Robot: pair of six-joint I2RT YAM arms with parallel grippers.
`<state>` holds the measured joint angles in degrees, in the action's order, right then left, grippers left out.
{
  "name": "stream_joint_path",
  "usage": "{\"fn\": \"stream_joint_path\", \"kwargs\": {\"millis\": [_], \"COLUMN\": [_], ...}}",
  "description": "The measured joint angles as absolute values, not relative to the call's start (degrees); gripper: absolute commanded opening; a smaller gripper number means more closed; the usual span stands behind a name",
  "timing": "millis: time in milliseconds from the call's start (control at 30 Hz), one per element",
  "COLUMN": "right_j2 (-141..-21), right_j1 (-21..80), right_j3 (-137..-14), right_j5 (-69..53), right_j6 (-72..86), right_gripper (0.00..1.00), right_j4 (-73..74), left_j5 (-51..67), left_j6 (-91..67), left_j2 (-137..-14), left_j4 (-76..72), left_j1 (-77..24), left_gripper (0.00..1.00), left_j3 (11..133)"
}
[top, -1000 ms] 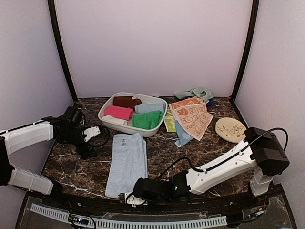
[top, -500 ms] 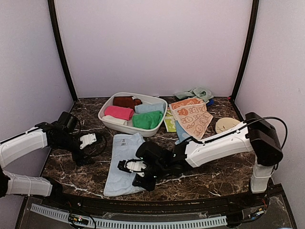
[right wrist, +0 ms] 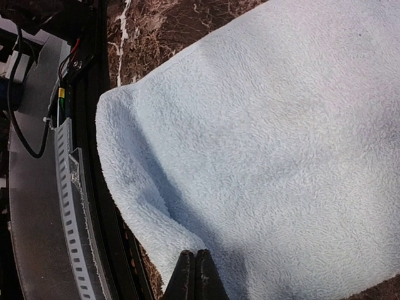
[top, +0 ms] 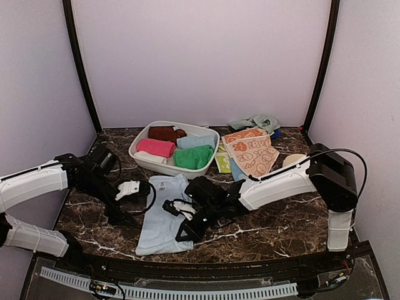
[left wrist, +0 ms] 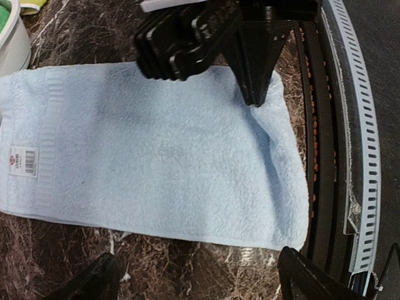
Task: Roll the towels
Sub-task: Roll the towel at the center of the board.
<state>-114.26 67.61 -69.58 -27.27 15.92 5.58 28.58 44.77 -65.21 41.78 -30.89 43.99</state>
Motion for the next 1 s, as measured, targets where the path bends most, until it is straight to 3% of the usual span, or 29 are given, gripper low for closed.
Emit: {"fn": "stream_joint_path", "kwargs": {"millis": [300, 733, 833, 1000], "right_j2": [-113.71, -113.4, -112.31, -110.91], "right_j1": [64.75, 64.66, 64.66, 64.66], "right_j3": [-62.85, -59.24, -58.08, -57.25], "right_j5": [-27.51, -26.94, -26.5, -25.65], "right_j6": [24.21, 31.22, 32.03, 33.21], "right_gripper": [0.0, 0.0, 0.0, 0.0], "right_j4": [-2.87, -9.91, -10.72, -12.1], "left_j5": [31.18, 25.85, 23.4, 20.34], "left_j6": [41.06, 36.8, 36.77, 36.53], "left_j2": [-70.61, -76.44, -77.34, -77.73], "left_j4": [39.18, 26.94, 24.49, 23.35], "left_j1": [-40.64, -43.62, -43.64, -43.64], "left_gripper": [0.84, 0.54, 0.55, 0.66], "left_j3": [43.59, 39.13, 37.69, 35.97]}}
